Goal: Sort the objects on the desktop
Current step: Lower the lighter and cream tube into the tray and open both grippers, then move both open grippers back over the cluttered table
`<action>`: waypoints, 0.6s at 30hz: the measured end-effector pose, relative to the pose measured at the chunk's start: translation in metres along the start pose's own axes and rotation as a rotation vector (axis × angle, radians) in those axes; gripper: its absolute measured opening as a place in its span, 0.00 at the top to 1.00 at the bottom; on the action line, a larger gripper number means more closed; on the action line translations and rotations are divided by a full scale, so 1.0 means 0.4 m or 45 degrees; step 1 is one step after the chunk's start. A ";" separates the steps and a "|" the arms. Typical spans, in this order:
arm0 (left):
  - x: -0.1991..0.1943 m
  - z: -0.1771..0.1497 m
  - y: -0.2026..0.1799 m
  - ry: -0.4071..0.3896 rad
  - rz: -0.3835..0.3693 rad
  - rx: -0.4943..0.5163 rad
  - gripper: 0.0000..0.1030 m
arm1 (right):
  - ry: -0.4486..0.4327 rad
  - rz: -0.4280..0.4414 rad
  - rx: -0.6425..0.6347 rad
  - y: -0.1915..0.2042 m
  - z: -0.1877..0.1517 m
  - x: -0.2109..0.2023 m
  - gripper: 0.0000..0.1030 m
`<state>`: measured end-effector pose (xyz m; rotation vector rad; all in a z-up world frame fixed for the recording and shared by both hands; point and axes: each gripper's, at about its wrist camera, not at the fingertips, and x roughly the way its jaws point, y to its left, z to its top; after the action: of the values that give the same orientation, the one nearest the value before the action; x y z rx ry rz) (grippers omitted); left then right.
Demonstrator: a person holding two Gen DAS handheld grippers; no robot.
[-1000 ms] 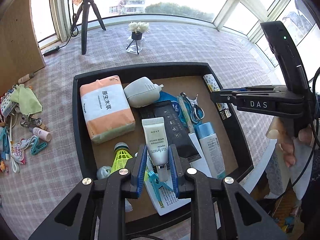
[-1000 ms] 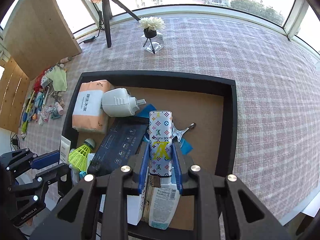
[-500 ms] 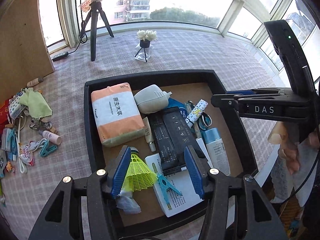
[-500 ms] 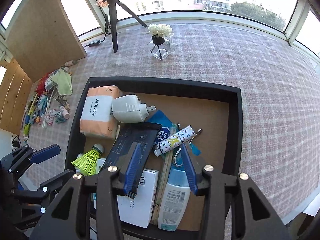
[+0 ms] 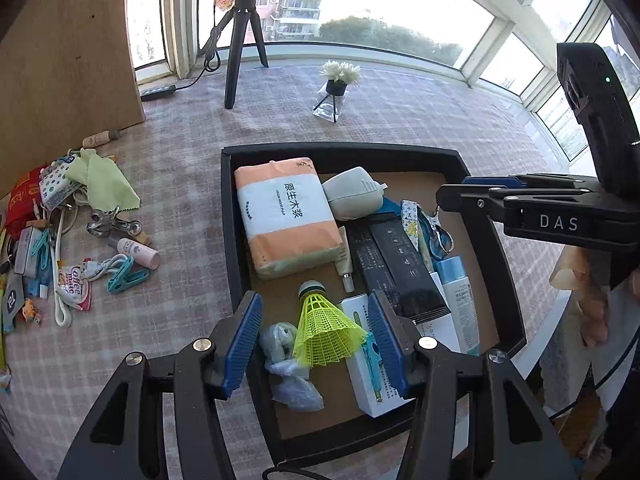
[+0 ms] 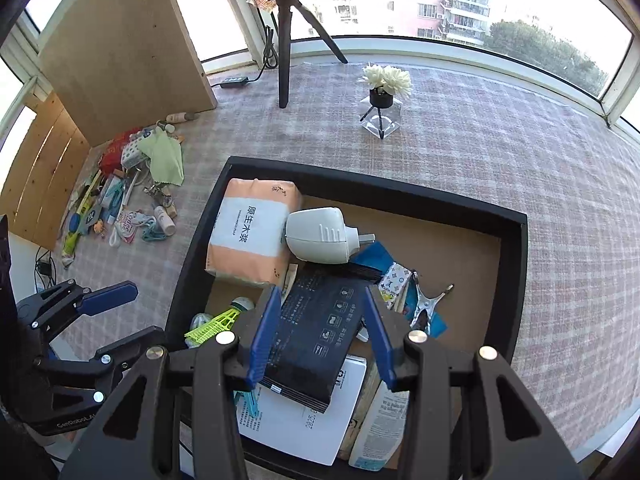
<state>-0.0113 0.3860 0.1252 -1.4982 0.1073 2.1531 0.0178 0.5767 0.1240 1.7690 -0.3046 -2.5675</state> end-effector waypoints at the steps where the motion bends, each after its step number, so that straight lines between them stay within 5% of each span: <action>1: 0.002 -0.003 0.014 0.002 0.006 -0.013 0.49 | 0.000 0.003 -0.009 0.010 0.005 0.003 0.59; 18: -0.010 -0.067 0.383 0.006 0.143 -0.357 0.49 | 0.057 0.153 -0.219 0.266 0.143 0.113 0.59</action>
<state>-0.0560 0.2425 0.0847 -1.6870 -0.1170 2.3300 -0.0626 0.4759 0.1194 1.6918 -0.1773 -2.3896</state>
